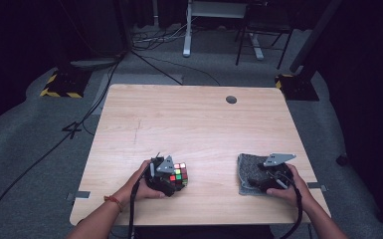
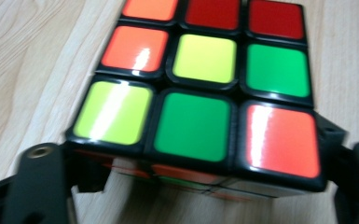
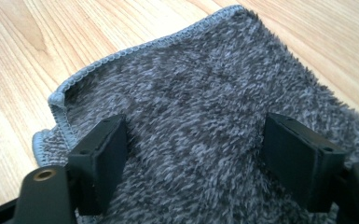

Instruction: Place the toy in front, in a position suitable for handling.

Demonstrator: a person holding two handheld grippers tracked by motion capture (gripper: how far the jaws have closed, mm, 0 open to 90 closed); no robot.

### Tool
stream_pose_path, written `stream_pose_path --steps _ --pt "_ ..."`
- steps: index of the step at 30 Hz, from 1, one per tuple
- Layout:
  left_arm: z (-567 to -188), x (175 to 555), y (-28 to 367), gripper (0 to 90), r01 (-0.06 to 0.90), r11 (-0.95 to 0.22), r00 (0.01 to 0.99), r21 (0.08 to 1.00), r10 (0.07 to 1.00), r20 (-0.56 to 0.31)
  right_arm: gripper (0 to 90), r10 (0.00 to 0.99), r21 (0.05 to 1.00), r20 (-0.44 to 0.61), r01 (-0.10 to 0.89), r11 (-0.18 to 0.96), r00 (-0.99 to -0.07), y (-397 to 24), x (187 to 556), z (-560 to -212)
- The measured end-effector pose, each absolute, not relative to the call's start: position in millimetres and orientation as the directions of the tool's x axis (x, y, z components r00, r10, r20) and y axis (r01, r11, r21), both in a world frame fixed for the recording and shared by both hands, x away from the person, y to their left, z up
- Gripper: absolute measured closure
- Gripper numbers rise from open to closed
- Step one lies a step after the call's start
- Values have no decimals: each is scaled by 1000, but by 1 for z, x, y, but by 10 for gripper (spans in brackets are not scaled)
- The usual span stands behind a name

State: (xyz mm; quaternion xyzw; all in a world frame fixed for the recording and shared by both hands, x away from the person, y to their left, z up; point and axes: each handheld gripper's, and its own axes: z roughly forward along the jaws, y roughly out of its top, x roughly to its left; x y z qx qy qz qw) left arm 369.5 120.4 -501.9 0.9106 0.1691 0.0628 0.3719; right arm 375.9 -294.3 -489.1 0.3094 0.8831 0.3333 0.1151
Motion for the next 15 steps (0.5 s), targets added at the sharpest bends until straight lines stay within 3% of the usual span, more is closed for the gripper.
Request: stream_pose_path --steps 4,9,15 --pt "-501 373 112 321 237 -675 947 699 320 -13 263 612 664 16 466 585 -790 -297 376 -490" --pt "-502 380 99 324 221 -674 954 705 299 -14 384 590 661 15 450 600 -807 -290 379 -489" --pt "-502 391 92 325 210 -675 958 707 285 -13 384 575 666 20 440 602 -818 -278 388 -489"
